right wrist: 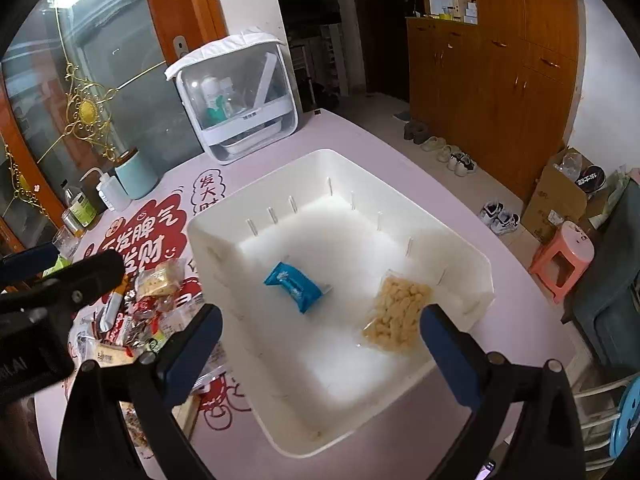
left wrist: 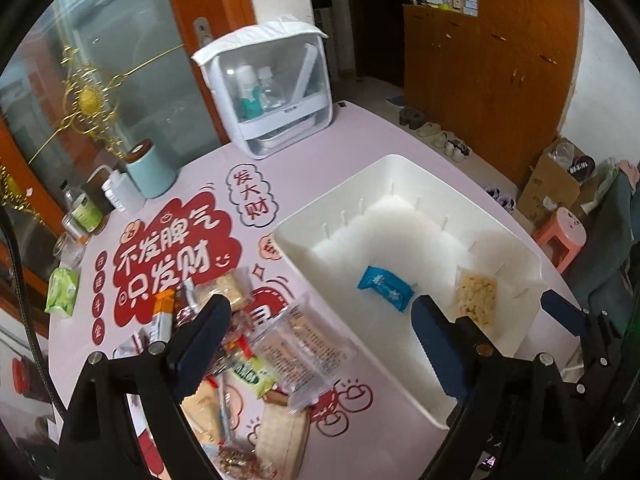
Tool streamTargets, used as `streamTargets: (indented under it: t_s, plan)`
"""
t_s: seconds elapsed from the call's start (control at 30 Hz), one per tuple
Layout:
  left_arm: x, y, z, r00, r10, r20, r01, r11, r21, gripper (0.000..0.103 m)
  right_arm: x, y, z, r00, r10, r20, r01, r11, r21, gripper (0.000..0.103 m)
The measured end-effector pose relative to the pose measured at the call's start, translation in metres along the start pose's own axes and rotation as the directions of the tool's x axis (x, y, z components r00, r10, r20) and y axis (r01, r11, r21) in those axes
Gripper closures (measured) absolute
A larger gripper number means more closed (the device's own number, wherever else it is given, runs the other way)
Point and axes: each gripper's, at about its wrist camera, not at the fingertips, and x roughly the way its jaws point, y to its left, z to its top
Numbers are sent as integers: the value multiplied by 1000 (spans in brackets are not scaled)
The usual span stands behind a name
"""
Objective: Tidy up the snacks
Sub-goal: 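Carry both snacks over the white tray and open both tools to drop them, then move both tools back over the snack pile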
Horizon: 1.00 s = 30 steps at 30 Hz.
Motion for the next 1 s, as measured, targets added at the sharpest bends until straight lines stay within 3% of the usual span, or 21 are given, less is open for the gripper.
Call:
streamTargets:
  t_s: [0.3, 0.57, 0.73, 1.0]
  plan:
    - [-41, 49, -20, 997, 62, 37, -59, 996, -66, 12, -27, 28, -2, 998, 29, 60, -25, 998, -65, 3]
    - [-65, 98, -47, 993, 117, 25, -112, 983, -145, 12, -49, 55, -4, 982, 145, 121, -131, 984, -119, 4]
    - [-73, 126, -66, 988, 151, 10, -147, 972, -184, 12, -50, 74, -7, 975, 203, 87, -187, 969, -161, 16]
    - [-71, 158, -89, 985, 168, -26, -169, 955, -245, 12, -37, 104, -21, 978, 207, 18, -199, 957, -213, 16]
